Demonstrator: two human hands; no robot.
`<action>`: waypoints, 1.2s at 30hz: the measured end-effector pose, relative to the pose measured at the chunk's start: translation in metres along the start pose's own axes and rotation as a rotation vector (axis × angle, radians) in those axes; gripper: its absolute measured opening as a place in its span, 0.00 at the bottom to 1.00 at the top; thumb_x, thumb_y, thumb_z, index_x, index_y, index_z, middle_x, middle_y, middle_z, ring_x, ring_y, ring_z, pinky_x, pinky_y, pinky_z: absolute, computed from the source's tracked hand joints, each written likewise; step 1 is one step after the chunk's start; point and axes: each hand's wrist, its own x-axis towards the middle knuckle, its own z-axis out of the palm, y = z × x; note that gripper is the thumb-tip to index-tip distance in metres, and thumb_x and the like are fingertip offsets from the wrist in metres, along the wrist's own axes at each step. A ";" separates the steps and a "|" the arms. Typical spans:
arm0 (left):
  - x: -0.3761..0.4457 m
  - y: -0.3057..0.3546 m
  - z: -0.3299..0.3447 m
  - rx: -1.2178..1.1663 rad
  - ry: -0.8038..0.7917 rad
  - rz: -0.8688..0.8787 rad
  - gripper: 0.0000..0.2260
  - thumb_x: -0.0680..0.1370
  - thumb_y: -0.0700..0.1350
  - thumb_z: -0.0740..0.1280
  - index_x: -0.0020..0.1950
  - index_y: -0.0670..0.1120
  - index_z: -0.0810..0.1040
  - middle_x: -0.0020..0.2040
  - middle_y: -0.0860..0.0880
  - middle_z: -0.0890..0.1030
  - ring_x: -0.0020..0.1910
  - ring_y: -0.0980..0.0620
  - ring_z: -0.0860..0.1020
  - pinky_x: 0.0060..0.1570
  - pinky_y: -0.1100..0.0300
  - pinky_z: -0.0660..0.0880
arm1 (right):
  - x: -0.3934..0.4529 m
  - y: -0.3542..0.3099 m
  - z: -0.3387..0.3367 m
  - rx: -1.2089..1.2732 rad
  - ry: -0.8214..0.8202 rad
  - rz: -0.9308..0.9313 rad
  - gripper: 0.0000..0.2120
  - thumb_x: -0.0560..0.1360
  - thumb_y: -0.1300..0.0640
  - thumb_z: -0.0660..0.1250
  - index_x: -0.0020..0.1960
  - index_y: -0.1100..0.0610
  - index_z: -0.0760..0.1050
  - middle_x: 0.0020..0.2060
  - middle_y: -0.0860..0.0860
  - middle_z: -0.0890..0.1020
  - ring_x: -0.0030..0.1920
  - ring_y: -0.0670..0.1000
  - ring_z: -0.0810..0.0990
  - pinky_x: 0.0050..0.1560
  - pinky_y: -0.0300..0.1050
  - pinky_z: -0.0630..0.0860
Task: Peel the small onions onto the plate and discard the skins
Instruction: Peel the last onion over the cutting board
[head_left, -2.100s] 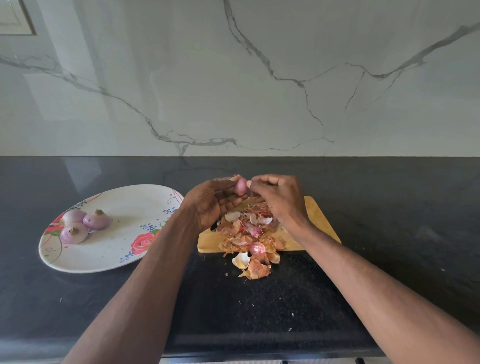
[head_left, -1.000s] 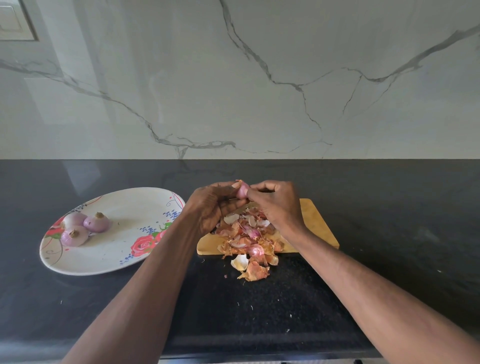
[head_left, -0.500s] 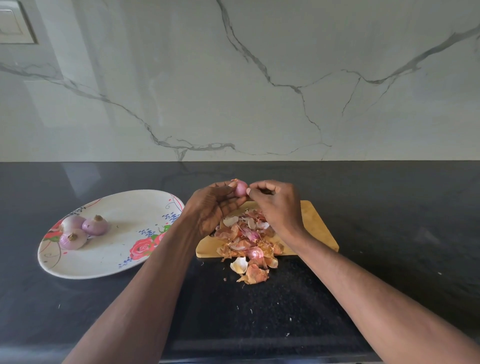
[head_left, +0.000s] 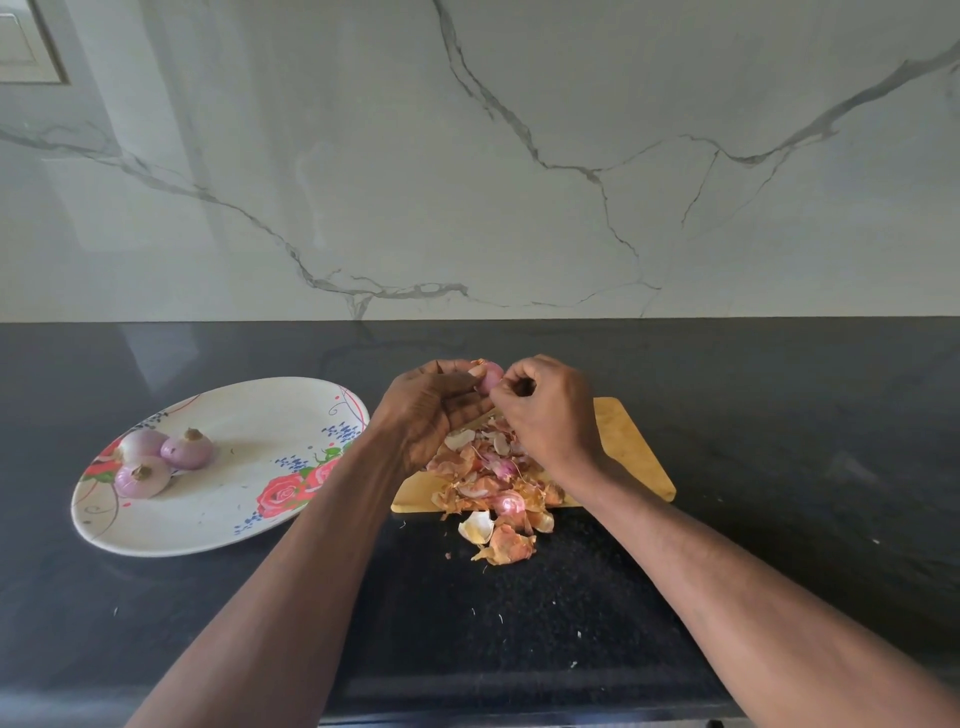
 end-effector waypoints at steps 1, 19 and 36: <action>0.000 0.000 0.001 0.008 -0.001 0.004 0.03 0.77 0.32 0.68 0.49 0.36 0.80 0.46 0.39 0.85 0.44 0.46 0.85 0.42 0.58 0.83 | 0.000 0.000 0.000 -0.016 0.001 0.000 0.13 0.76 0.56 0.72 0.35 0.59 0.77 0.32 0.50 0.78 0.31 0.49 0.76 0.31 0.48 0.77; -0.003 0.003 0.003 -0.065 -0.059 -0.040 0.08 0.81 0.32 0.61 0.54 0.35 0.80 0.44 0.40 0.84 0.41 0.47 0.85 0.47 0.57 0.84 | 0.003 -0.006 -0.008 0.129 -0.019 0.100 0.16 0.74 0.48 0.68 0.38 0.60 0.75 0.31 0.49 0.77 0.32 0.51 0.75 0.32 0.47 0.74; -0.005 0.006 0.002 -0.154 -0.035 -0.054 0.05 0.80 0.34 0.64 0.53 0.35 0.79 0.45 0.38 0.84 0.42 0.44 0.85 0.52 0.53 0.83 | 0.003 -0.007 -0.009 0.175 -0.021 0.165 0.07 0.77 0.61 0.70 0.40 0.57 0.76 0.32 0.46 0.76 0.30 0.42 0.72 0.31 0.33 0.71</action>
